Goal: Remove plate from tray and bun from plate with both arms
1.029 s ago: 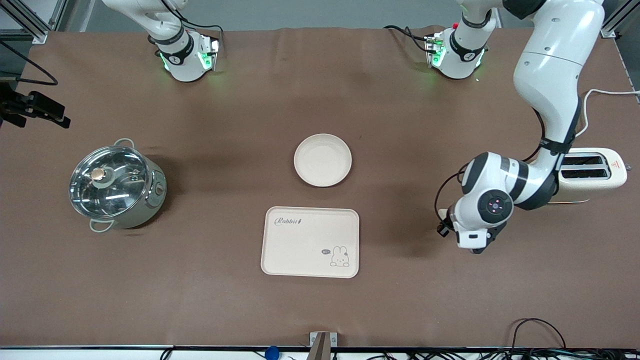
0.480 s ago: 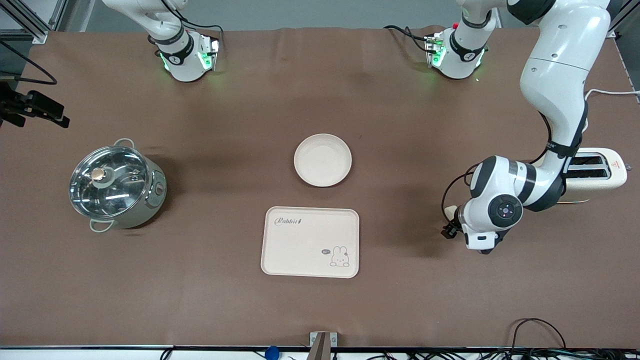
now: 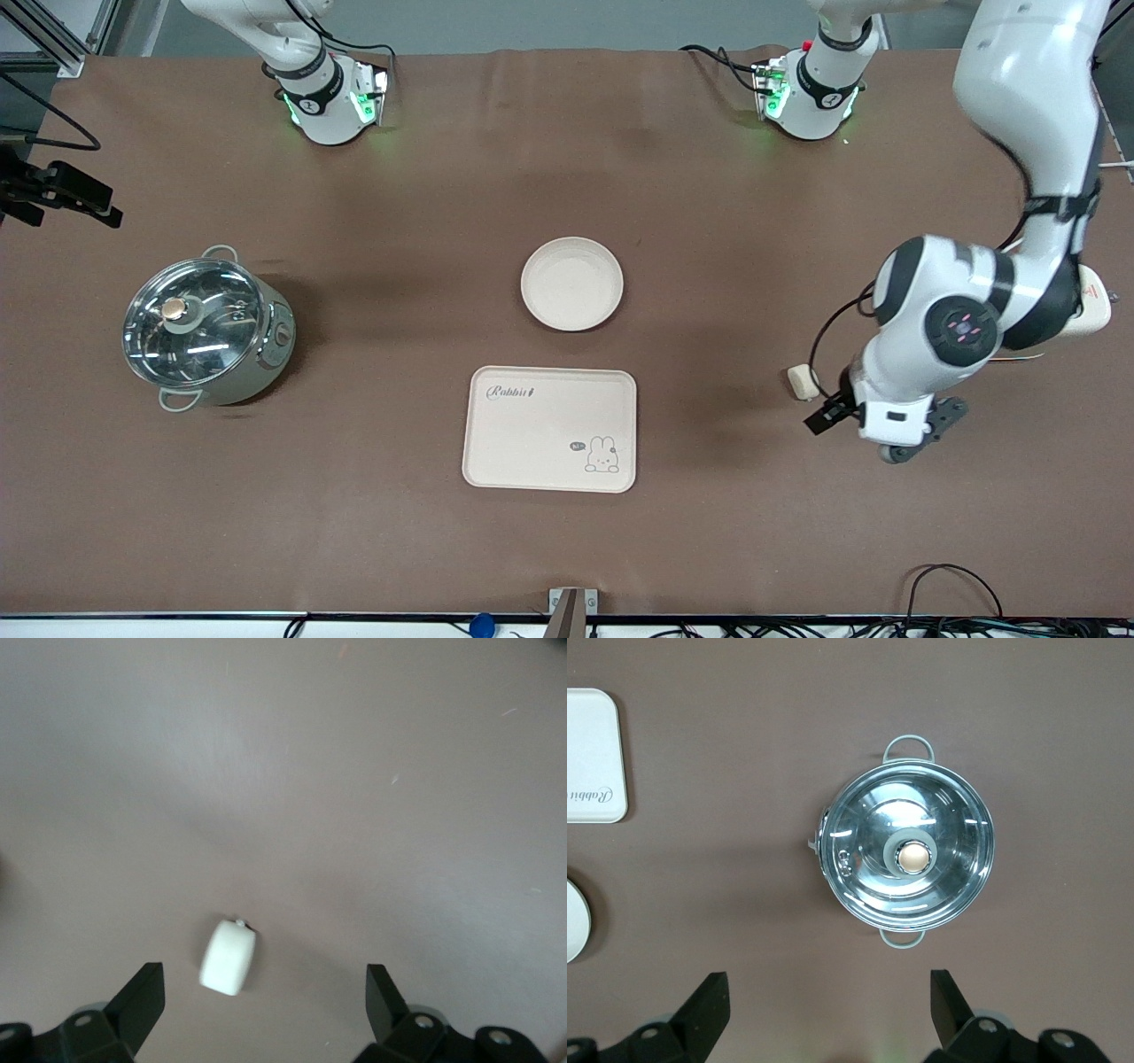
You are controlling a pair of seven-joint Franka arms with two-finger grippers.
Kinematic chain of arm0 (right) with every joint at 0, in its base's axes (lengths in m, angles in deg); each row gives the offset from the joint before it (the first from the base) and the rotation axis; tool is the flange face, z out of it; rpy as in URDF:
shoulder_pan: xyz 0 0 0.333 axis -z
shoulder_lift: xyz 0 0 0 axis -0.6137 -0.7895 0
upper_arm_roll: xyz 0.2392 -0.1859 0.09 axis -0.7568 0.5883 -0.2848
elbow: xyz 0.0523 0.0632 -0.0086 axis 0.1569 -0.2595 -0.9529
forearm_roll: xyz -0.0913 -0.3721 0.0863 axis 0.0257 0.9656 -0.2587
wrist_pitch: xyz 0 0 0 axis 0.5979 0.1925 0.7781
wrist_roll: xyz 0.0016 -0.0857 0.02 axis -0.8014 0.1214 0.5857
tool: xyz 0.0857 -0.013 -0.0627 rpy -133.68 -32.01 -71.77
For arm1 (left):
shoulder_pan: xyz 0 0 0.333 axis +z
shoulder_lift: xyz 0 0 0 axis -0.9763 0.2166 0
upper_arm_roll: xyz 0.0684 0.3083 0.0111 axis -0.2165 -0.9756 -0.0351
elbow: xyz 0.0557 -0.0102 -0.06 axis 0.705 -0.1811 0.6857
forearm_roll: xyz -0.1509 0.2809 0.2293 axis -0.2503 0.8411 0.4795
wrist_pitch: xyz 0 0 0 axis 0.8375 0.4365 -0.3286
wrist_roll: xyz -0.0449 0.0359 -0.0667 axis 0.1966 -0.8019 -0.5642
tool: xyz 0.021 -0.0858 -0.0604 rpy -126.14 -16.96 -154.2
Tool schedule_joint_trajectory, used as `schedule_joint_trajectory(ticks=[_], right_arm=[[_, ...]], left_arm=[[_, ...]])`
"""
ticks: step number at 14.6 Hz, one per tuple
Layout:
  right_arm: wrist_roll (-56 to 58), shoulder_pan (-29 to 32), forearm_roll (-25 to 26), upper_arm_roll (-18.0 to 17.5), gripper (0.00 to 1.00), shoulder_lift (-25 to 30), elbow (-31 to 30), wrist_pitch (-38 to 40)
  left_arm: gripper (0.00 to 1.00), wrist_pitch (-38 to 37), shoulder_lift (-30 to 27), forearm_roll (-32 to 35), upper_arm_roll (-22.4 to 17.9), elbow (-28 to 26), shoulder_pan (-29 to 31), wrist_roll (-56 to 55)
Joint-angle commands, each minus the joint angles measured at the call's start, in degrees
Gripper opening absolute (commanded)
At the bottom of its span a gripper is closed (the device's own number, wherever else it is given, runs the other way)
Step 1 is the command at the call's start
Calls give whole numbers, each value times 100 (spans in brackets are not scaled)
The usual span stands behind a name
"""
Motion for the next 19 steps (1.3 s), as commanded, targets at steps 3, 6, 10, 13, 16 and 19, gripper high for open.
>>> schedule_joint_trajectory(ticks=[3, 6, 10, 13, 16, 19], right_arm=[[9, -127, 117, 33, 100, 46, -4, -53], [9, -127, 117, 33, 100, 46, -4, -53], [0, -127, 117, 33, 100, 46, -4, -61], [0, -127, 108, 33, 100, 46, -12, -61], [0, -127, 108, 33, 100, 46, -13, -70], [0, -127, 108, 33, 100, 46, -4, -79]], left_arm=[[100, -1142, -1073, -182, 75, 177, 183, 1816], [100, -1846, -1706, -473, 23, 230, 192, 2836], [100, -2479, -2375, -500, 5, 230, 200, 3620], [100, -2674, -2937, -1061, -546, 56, -27, 4305], [100, -3034, -3465, -1325, -1049, -410, -432, 4711], [100, -3035, -3940, -1642, -1137, -894, -441, 4738]])
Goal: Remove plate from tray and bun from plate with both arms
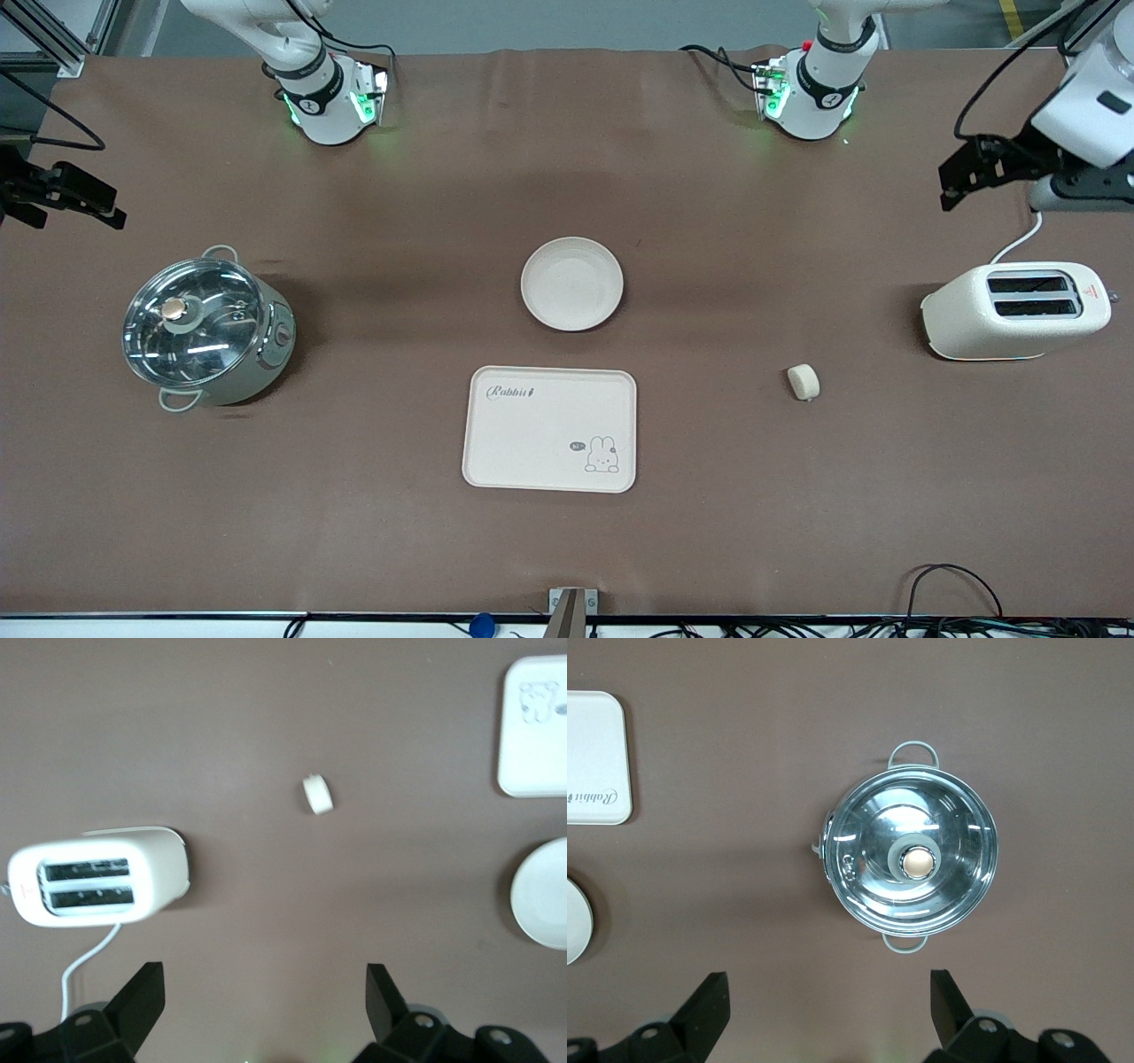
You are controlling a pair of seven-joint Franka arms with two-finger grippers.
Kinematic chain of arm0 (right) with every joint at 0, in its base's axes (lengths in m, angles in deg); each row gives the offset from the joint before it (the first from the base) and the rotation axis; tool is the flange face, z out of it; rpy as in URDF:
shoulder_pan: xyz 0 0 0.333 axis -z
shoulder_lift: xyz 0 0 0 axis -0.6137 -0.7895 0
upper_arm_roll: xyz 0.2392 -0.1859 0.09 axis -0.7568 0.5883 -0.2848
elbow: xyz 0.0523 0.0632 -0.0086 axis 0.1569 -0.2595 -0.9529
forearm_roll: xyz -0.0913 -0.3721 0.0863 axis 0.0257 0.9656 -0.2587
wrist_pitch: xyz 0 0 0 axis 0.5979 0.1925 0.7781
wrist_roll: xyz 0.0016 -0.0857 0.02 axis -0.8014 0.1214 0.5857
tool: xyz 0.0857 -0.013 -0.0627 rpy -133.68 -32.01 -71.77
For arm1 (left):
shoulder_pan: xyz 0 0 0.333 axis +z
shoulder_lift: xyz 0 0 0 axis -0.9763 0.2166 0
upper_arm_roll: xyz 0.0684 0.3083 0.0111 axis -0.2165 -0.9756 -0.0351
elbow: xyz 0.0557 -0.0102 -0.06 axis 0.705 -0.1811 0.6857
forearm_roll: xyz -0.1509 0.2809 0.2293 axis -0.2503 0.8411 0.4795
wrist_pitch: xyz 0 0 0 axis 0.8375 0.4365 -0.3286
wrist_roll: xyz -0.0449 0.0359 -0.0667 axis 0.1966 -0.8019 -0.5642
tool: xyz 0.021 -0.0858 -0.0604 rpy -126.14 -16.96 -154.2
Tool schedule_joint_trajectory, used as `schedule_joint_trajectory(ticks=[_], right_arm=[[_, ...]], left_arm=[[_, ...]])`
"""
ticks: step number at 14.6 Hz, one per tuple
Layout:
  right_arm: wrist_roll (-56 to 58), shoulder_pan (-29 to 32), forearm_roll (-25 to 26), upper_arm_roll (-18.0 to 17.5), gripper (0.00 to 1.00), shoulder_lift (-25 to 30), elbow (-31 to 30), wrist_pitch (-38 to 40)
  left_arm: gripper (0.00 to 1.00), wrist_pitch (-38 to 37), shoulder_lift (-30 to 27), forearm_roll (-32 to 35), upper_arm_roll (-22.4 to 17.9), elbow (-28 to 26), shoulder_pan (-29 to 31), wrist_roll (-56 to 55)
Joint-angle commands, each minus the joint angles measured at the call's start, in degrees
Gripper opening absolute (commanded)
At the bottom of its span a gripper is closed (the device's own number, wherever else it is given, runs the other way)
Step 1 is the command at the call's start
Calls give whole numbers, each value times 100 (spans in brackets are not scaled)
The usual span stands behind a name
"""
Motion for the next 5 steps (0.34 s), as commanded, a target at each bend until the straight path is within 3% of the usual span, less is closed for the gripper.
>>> schedule_joint_trajectory(ticks=[1, 5], right_arm=[[0, -59, 107, 30, 100, 46, -8, -33], [-8, -68, 107, 30, 100, 46, -8, -33]], left_arm=[[100, 33, -461, -198, -153, -507, -49, 114], [100, -99, -224, -172, -171, -113, -5, 298]])
